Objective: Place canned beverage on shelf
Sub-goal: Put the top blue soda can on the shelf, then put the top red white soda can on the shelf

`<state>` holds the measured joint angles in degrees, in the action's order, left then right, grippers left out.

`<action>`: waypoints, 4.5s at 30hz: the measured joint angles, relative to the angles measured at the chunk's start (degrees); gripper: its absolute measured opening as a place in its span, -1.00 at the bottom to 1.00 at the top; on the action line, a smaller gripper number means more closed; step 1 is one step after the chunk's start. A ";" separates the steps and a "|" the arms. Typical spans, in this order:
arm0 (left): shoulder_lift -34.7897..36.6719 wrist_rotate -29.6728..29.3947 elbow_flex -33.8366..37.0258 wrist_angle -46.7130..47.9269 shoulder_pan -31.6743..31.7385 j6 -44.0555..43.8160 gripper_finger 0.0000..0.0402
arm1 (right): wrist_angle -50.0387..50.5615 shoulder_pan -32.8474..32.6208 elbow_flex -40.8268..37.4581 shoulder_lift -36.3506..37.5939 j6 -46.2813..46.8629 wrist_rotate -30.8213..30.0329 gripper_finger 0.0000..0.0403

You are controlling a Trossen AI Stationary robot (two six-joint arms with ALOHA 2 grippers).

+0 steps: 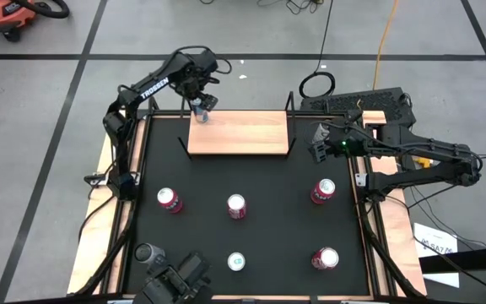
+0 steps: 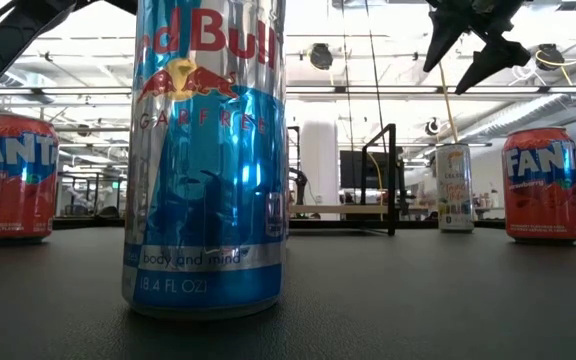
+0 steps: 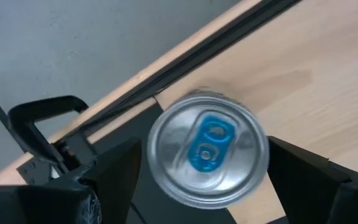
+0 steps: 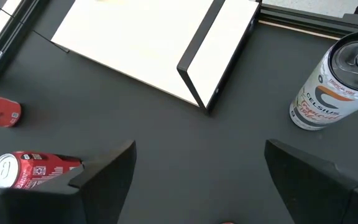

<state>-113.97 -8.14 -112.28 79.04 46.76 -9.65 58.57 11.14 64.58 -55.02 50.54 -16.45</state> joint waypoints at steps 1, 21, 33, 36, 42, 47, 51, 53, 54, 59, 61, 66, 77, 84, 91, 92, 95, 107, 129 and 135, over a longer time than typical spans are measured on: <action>0.00 0.21 0.15 -0.63 -0.01 -0.03 0.58 | 0.00 0.00 0.00 0.00 0.00 0.00 0.71; -0.04 1.92 0.17 -2.02 0.05 8.96 0.57 | 0.00 0.00 0.00 0.00 0.02 -0.02 0.71; -0.02 1.73 0.17 -2.02 0.14 10.12 0.16 | 0.00 0.00 0.00 0.00 0.84 -0.14 0.71; -0.02 1.75 0.15 -2.19 0.10 13.49 0.16 | 0.00 0.00 0.00 0.00 0.85 -0.17 0.71; -0.02 1.81 0.12 -2.26 0.09 20.98 0.16 | 0.00 0.00 0.00 0.00 0.74 -0.11 0.71; -0.02 1.93 0.12 -2.80 0.16 25.26 0.16 | 0.02 0.00 0.00 0.00 0.81 -0.07 0.71; -0.02 2.57 0.12 -3.37 0.16 25.62 0.16 | 0.02 0.00 0.01 0.00 0.85 -0.07 0.71; -0.02 3.18 0.12 -3.51 0.16 25.74 0.16 | 0.02 0.00 0.02 0.00 0.85 -0.07 0.71; -0.02 3.41 0.12 -3.55 0.20 26.52 0.16 | 0.02 0.00 0.02 0.00 0.85 -0.07 0.71; -0.02 3.56 0.12 -3.72 0.18 28.40 0.16 | 0.02 0.00 0.02 0.00 0.69 -0.14 0.71; -0.02 3.61 0.12 -3.79 0.16 29.86 0.16 | 0.02 0.00 0.02 0.00 0.59 -0.15 0.71; -0.02 3.66 0.12 -4.52 0.14 33.01 0.16 | 0.02 0.00 0.02 0.00 0.30 -0.24 0.71; -0.02 5.29 0.12 -5.50 0.11 31.21 0.30 | -0.68 0.00 0.02 0.00 -0.44 -0.26 0.71; 0.13 4.49 0.12 -5.13 0.17 31.54 0.48 | -1.37 0.02 0.02 0.00 -0.56 -1.62 0.71; 2.33 1.67 0.12 -5.04 0.16 31.55 0.51 | -1.37 0.04 0.02 0.00 -0.32 -3.02 0.71; 2.75 1.41 0.04 -4.99 0.16 31.53 0.51 | -1.41 0.04 0.02 0.00 -0.42 -3.03 0.71; 4.22 0.40 -0.61 -4.83 0.16 31.15 0.52 | -2.31 0.04 0.02 0.00 -1.31 -3.04 0.71; 13.66 -0.07 -4.25 -5.28 -0.38 30.47 0.52 | -11.89 0.02 0.02 -0.22 -10.76 -2.82 0.71; 25.25 8.86 5.36 -11.50 -17.23 21.92 0.51 | -7.56 -14.58 0.06 -8.44 16.43 6.39 0.46; 30.21 9.14 17.50 -18.02 -23.53 18.97 0.51 | -2.68 -24.79 0.07 -8.85 30.07 2.62 0.36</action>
<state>-83.76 0.99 -94.78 61.02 23.22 9.32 55.88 -13.65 64.64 -63.88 80.61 -13.83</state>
